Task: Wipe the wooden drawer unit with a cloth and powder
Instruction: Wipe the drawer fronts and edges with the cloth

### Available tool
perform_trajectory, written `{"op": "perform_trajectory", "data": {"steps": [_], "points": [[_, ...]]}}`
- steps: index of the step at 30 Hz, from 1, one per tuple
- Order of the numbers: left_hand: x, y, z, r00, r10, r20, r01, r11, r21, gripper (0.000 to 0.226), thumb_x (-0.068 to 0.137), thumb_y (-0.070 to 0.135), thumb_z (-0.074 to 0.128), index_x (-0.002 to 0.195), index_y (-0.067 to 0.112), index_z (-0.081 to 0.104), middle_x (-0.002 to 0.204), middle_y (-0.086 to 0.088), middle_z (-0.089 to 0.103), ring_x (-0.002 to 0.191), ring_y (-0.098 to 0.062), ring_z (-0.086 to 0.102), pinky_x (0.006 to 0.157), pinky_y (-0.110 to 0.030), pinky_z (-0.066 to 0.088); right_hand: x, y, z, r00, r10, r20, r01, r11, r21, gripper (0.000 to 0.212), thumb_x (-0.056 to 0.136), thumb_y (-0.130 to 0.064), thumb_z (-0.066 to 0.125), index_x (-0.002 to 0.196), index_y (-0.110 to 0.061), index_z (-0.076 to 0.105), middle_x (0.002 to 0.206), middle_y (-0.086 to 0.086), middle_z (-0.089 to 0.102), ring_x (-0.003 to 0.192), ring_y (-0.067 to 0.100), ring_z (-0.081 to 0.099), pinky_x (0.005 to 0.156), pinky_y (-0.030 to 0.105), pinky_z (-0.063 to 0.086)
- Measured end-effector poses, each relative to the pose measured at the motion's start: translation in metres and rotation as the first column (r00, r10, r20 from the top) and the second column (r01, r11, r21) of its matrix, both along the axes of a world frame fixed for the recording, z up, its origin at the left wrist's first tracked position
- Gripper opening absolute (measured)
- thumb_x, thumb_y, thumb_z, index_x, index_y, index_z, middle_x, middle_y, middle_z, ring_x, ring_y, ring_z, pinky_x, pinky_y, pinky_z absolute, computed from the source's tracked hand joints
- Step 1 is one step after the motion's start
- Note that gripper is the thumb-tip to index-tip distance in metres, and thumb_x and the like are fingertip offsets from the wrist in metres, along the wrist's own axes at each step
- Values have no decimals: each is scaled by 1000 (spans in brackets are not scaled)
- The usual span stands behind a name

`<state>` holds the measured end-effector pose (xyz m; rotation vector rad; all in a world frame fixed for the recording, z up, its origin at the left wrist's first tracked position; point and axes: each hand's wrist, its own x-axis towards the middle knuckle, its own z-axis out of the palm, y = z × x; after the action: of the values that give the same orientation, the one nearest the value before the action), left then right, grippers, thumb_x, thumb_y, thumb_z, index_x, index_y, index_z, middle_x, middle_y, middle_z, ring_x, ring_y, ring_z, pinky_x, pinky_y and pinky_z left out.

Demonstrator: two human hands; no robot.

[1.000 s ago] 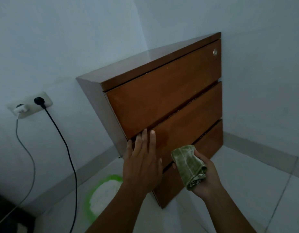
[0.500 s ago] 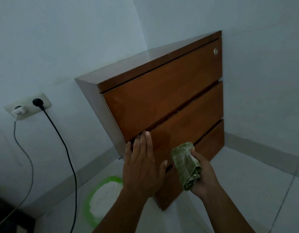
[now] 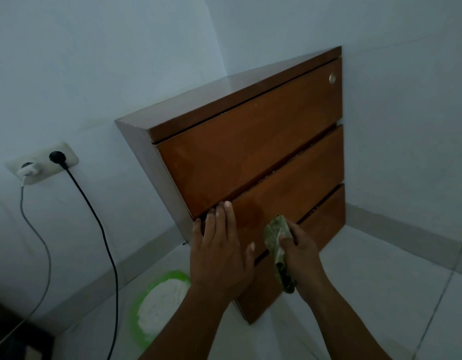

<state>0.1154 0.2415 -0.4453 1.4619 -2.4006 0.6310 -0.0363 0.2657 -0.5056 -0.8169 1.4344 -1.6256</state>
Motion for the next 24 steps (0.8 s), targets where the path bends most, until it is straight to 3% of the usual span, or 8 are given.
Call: {"op": "perform_trajectory", "data": {"steps": [3,6,9,13,19,21,22,24], "points": [[1,0,0,1000,-5,3,5,1000,-4,85,93,52,38,155,-1,14,154,-21,35,139,-35,35,114,-56,29,-1,-5,-13,883,-88,-461,29,991,-134,48,99,-3,46,143,-22,48,142,-10,47,131,14,49,110,38,43],[1,0,2,1000,-8,2,8,1000,6,85,92,51,39,155,-1,13,155,-21,34,139,-35,35,114,-56,29,-3,-7,-25,707,-124,-697,-50,973,-224,57,93,6,44,146,-13,43,152,2,38,142,17,37,116,38,35],[0,1,4,1000,-9,-2,9,1000,12,85,93,51,37,155,-1,11,154,-20,34,138,-34,36,112,-56,32,-5,-4,-23,650,-75,-756,-95,979,-179,60,88,-23,33,147,-12,41,154,10,39,142,23,37,115,42,36],[-3,1,8,1000,-5,-12,5,1000,10,86,90,49,37,154,-2,12,146,-19,42,129,-33,41,107,-54,36,-4,-3,-24,626,-51,-778,-89,987,-136,66,80,-13,37,146,-11,43,153,11,40,138,28,42,110,49,42],[-10,-4,18,999,42,-2,-42,999,6,88,86,47,33,154,-4,9,120,-13,46,104,-28,42,89,-46,39,-10,1,-20,603,-19,-797,-85,992,-88,74,80,-39,23,145,-11,42,153,13,40,138,29,42,112,48,39],[-12,-6,21,997,73,18,-73,997,-1,90,84,47,32,154,-3,7,118,-13,44,102,-27,40,84,-45,38,-12,1,-20,593,-37,-804,-74,992,-100,64,85,-29,30,143,-9,45,150,16,44,134,32,47,110,48,41],[-13,-7,22,996,87,27,-87,996,-4,91,83,48,32,155,-2,6,117,-12,44,102,-28,39,82,-45,37,-13,0,-23,579,-53,-813,-56,993,-105,57,87,-16,37,143,-9,47,149,16,45,132,34,49,108,48,43],[-16,-8,26,994,105,40,-105,995,-3,93,81,48,33,155,-1,7,118,-13,43,102,-28,39,81,-44,36,-15,-4,-26,562,-77,-823,-24,994,-109,64,82,13,48,142,-10,48,148,16,47,129,36,51,107,44,42]]}}
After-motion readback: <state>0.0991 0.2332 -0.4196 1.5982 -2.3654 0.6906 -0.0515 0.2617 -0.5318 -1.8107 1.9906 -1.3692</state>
